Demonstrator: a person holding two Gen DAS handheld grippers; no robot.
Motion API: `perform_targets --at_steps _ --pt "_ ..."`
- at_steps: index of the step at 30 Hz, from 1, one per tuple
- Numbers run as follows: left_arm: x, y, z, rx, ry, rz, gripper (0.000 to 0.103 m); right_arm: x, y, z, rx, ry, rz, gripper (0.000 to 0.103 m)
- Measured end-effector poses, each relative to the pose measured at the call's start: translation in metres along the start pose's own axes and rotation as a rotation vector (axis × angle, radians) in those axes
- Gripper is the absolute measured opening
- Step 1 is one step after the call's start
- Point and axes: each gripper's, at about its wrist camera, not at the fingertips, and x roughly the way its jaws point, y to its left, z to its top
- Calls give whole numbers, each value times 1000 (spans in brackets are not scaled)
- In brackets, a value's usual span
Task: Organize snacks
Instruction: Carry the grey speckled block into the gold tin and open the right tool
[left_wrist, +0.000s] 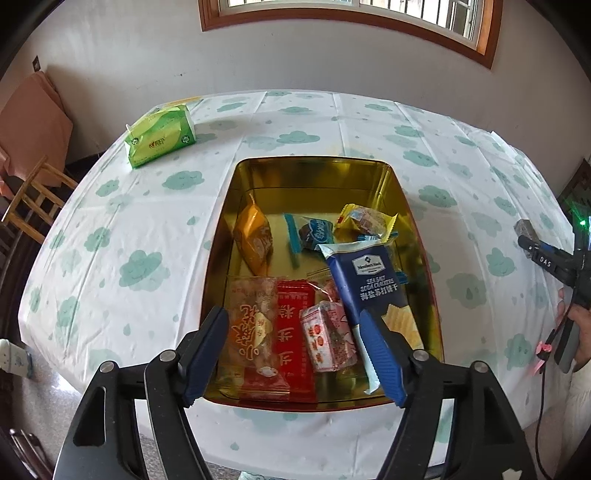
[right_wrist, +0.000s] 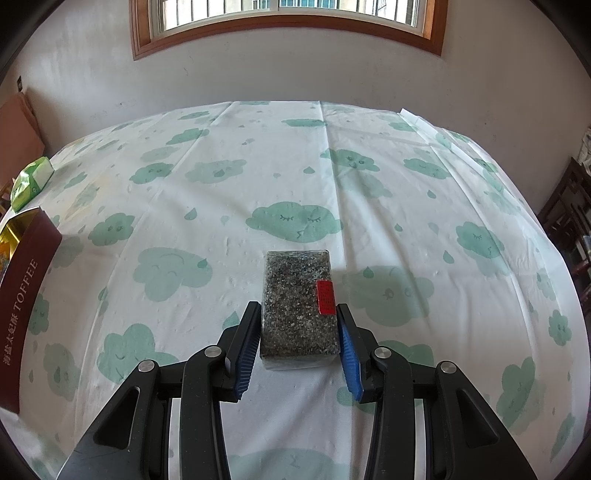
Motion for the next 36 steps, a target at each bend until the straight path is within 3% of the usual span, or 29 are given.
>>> perform_targets --at_steps 11,16,25,36 --pt "-4 32 -5 -79 -23 48 78 -3 9 1 38 22 -34 36" --pt "-2 39 -10 -100 -15 58 80 -11 21 -5 48 25 -11 36" --pt "-1 46 -16 -115 -5 70 81 -43 78 -1 -27 -23 79 36" --pt "-3 61 -19 -137 -2 98 84 -79 165 2 -122 -50 249 36"
